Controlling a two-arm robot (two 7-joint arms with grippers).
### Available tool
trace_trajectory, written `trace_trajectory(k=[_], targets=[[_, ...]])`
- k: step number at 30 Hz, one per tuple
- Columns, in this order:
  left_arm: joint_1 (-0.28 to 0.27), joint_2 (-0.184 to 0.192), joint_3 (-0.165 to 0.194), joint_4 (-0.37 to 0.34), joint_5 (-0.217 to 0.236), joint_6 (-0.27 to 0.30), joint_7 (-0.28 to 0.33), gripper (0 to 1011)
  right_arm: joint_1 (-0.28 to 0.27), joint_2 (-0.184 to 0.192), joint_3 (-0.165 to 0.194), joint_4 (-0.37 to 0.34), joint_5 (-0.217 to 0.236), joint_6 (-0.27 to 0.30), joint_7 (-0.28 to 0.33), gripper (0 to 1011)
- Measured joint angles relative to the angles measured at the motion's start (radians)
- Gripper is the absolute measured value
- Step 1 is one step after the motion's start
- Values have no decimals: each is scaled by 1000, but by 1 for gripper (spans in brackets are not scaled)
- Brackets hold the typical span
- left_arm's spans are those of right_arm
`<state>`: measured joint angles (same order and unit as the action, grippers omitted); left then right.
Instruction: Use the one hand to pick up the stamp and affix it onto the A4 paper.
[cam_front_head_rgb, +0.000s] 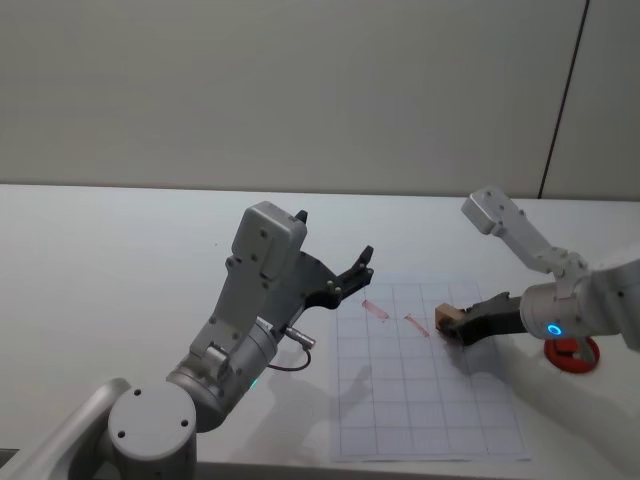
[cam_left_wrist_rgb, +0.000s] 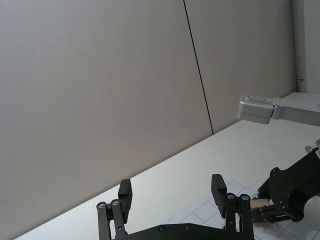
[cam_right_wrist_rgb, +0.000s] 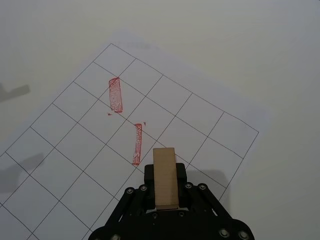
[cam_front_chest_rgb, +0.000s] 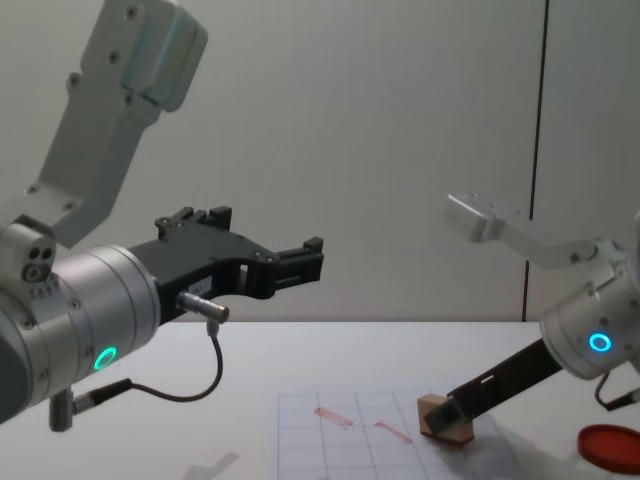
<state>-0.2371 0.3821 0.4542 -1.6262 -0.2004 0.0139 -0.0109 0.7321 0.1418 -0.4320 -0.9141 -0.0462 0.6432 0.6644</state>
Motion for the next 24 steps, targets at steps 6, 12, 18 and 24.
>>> trace_trajectory(k=[6,12,18,24], targets=[[0,0,0,0,0,0,0,1002,-16,6,-1,-16,17,-8,-12,218],[0,0,0,0,0,0,0,1002,-33,12,-1,-32,36,-20,-28,218],[0,0,0,0,0,0,0,1002,-57,19,-1,-52,60,-38,-46,218],[0,0,0,0,0,0,0,1002,-77,27,-1,-71,83,-54,-63,218]])
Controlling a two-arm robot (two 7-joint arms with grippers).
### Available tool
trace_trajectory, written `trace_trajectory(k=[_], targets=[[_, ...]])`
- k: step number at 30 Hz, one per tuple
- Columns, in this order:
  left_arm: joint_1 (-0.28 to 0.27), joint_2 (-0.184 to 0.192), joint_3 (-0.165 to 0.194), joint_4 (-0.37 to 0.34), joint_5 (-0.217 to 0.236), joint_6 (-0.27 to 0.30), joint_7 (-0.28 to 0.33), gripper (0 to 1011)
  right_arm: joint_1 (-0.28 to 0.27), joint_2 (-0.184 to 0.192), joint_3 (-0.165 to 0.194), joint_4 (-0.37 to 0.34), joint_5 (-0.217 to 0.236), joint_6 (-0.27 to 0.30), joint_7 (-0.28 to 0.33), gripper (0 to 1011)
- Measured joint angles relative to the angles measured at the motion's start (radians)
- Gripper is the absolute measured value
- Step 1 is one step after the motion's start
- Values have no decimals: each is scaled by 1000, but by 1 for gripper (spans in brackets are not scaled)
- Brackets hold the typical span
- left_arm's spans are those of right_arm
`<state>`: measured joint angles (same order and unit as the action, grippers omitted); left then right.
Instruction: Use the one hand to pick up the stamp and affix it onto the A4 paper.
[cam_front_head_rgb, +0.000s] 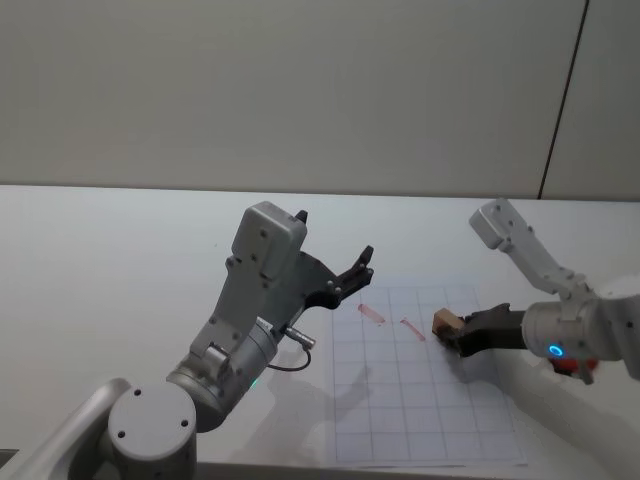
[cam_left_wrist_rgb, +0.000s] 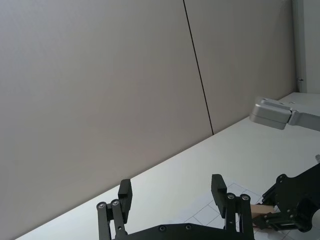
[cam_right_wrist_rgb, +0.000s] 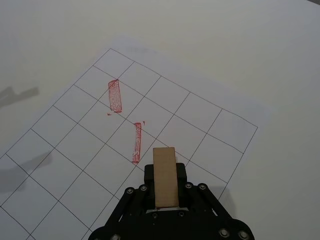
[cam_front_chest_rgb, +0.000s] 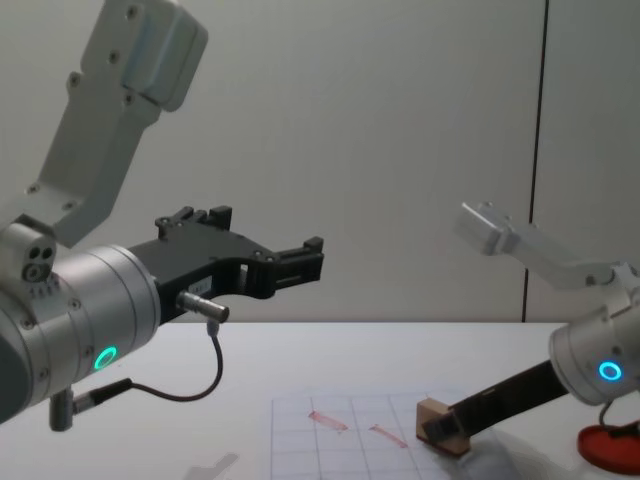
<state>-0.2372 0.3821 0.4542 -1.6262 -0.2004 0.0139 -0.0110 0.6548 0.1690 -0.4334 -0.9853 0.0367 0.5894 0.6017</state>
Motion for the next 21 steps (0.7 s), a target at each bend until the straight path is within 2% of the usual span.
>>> trace_trajectory(k=[21], targets=[[0,0,0,0,0,0,0,1002,-24,12,8,-45,48,-12,-28,218]])
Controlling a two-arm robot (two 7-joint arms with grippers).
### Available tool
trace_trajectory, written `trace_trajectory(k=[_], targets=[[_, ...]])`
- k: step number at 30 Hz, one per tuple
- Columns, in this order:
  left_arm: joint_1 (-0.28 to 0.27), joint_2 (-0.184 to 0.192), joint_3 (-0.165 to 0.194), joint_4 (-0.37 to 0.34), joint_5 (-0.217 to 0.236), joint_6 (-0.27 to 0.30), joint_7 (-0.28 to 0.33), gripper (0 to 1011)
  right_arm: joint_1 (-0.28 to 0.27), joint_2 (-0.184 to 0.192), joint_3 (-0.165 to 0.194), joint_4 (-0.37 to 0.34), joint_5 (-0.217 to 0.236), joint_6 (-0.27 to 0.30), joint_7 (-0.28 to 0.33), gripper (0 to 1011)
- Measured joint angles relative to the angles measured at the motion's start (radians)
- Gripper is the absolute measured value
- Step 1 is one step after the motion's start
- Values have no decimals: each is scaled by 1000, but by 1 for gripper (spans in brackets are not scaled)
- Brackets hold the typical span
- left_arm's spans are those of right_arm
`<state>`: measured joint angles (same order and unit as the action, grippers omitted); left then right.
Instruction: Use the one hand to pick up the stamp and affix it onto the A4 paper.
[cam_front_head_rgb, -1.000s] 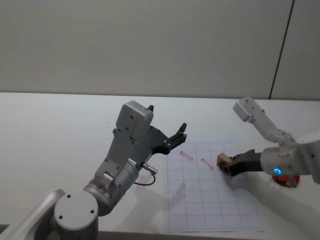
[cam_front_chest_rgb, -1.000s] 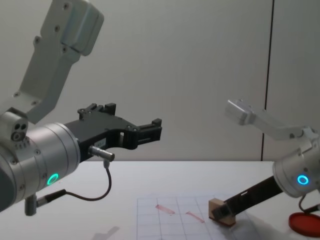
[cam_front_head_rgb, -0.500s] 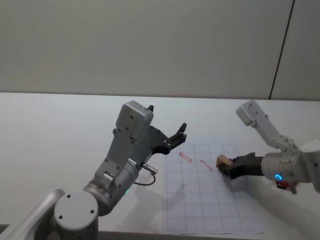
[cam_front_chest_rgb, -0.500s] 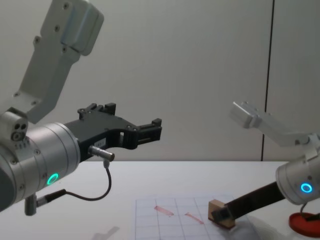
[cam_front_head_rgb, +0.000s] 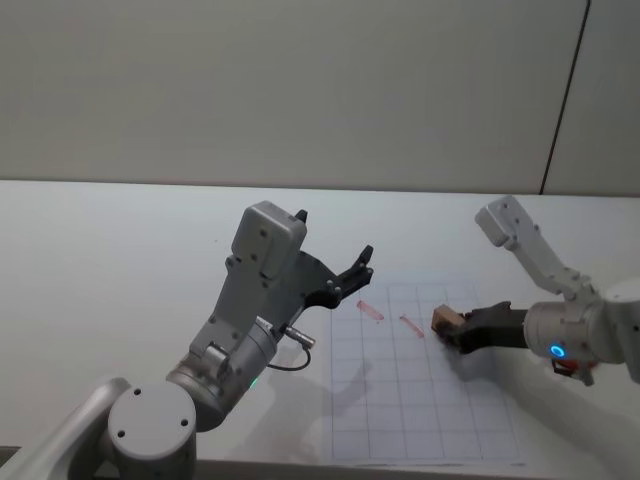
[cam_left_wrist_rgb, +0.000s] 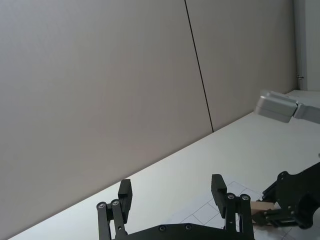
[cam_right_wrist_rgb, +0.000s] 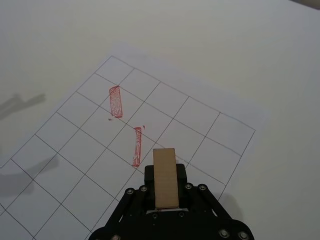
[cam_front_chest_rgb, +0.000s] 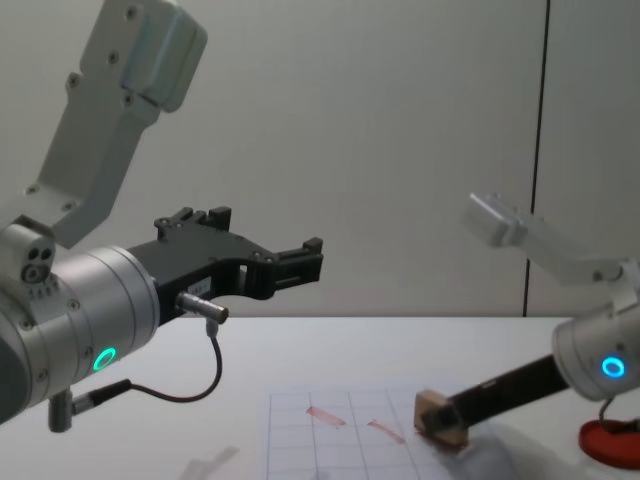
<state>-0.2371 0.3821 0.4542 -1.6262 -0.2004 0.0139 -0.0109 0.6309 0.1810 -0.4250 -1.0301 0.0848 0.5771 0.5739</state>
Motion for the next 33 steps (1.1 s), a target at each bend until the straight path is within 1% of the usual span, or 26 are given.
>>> trace_trajectory(k=[10,12,21,29,33], targets=[[0,0,0,0,0,0,0,1002,15,8,20,-55,6,17,7,218],[0,0,0,0,0,0,0,1002,21,12,29,-77,9,25,11,218],[0,0,0,0,0,0,0,1002,32,26,53,-133,24,49,21,218],[0,0,0,0,0,0,0,1002,23,46,73,-186,46,81,13,218],[0,0,0,0,0,0,0,1002,0,67,90,-233,65,108,-6,218]])
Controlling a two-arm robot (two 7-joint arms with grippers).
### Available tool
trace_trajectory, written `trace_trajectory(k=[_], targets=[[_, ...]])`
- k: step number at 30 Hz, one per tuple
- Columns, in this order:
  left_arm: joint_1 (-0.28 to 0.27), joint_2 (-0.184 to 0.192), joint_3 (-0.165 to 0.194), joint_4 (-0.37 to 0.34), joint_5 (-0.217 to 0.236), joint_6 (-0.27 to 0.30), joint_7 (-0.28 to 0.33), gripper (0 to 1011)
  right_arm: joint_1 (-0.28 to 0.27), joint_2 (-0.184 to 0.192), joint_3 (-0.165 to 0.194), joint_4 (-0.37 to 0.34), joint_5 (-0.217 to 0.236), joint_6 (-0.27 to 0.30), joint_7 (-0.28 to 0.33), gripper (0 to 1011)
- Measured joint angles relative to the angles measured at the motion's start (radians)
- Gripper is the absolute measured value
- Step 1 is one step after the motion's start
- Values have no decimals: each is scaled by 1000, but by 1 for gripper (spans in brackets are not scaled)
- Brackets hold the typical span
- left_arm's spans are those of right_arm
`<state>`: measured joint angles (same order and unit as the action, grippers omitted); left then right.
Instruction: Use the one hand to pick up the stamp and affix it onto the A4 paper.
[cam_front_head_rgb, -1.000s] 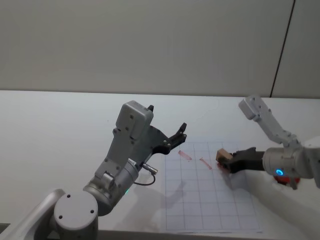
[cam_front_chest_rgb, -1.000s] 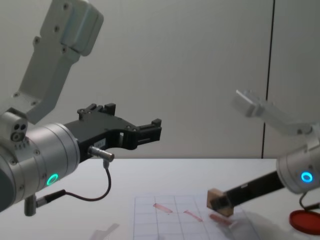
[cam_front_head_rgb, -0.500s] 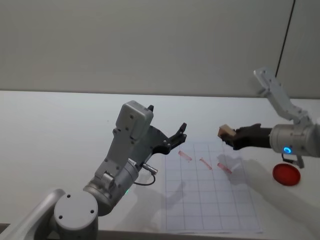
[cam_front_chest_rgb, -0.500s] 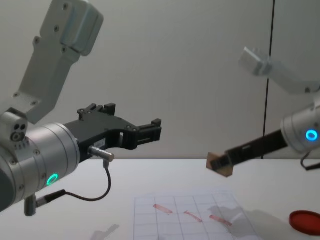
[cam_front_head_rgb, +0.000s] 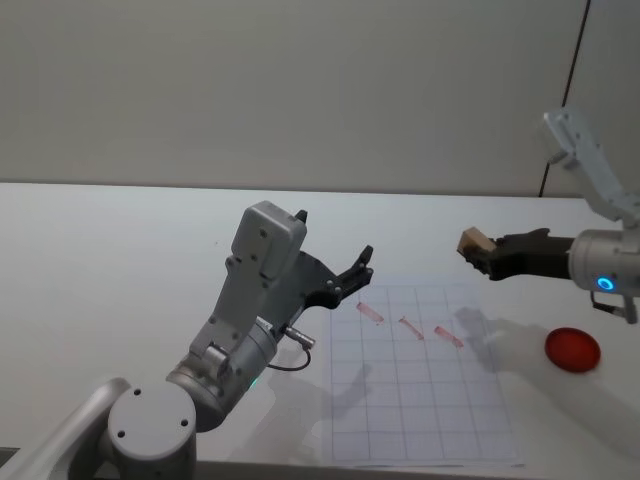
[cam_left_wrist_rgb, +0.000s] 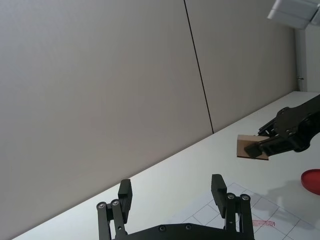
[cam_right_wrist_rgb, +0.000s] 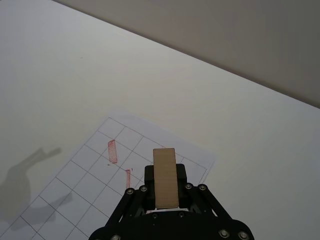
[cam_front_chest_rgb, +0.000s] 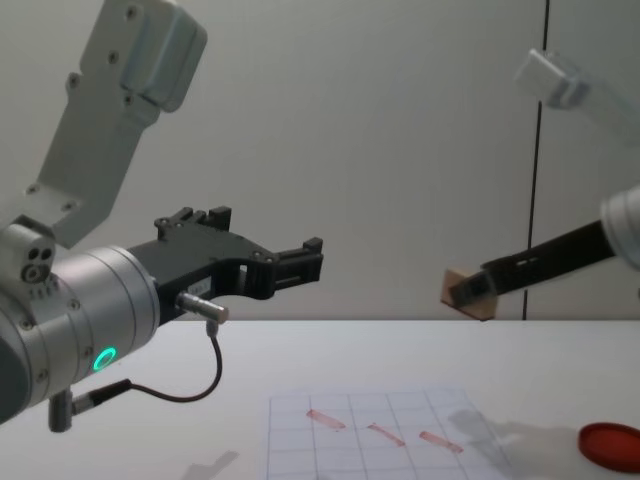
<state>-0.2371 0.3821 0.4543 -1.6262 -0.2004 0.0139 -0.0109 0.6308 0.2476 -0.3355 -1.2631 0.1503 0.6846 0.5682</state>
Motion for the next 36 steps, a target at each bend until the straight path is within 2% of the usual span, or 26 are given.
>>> trace_trajectory(k=[9,15,22,31,36], targets=[[0,0,0,0,0,0,0,1002,-67,49,39,-103,57,60,-66,218],[0,0,0,0,0,0,0,1002,-146,101,82,-200,119,105,-131,218],[0,0,0,0,0,0,0,1002,-219,149,124,-280,176,136,-192,218],[0,0,0,0,0,0,0,1002,-278,190,162,-338,225,164,-245,218],[0,0,0,0,0,0,0,1002,-293,200,172,-346,240,172,-262,218]])
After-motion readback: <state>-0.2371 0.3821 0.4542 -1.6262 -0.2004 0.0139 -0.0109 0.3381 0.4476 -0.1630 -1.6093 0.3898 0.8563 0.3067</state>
